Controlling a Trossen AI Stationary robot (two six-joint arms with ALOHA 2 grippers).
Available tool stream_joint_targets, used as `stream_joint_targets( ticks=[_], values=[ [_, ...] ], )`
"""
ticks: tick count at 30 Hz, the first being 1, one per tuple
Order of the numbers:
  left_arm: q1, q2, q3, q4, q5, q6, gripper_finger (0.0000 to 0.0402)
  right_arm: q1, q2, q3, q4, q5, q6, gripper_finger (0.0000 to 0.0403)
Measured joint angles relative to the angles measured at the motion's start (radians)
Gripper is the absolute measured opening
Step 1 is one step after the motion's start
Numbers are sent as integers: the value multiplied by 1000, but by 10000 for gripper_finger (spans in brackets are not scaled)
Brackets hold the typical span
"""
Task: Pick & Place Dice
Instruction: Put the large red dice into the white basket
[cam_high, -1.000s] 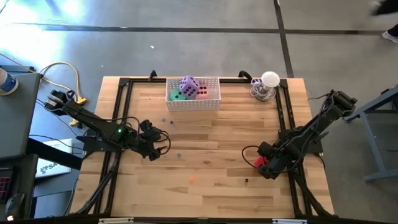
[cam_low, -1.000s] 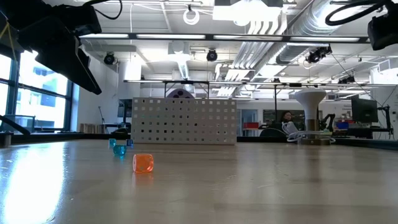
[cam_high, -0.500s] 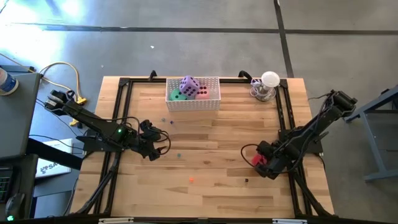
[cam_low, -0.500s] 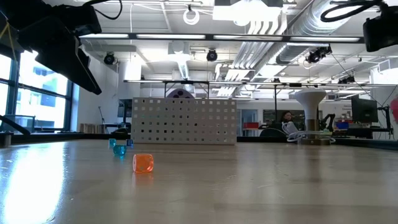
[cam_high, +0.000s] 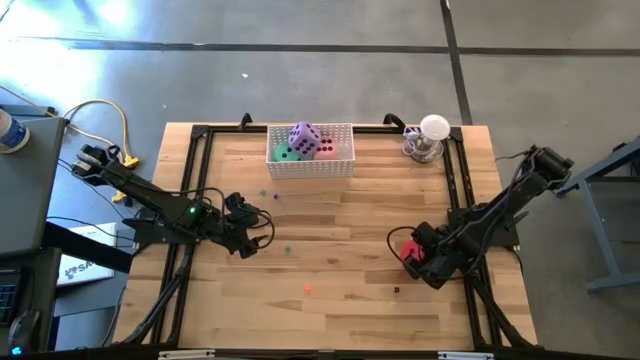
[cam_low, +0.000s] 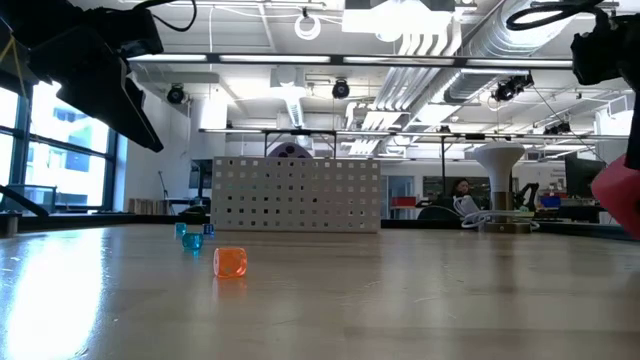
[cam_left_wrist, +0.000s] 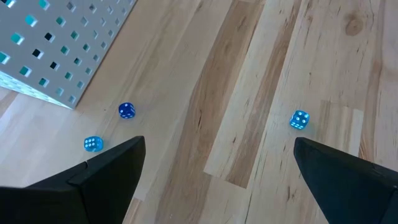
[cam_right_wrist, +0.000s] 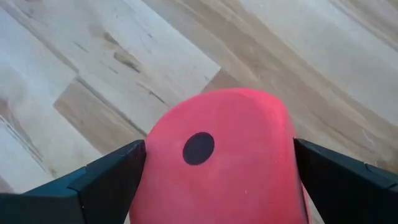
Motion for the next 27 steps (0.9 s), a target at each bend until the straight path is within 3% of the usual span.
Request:
stream_joint_targets(
  ticks=[18, 27],
  values=[
    [0, 0, 0, 0, 0, 0, 400, -3, 161, 3, 77, 168, -22, 394],
    [0, 0, 0, 0, 0, 0, 400, -27, 162, -13, 101, 171, -20, 394]
  ],
)
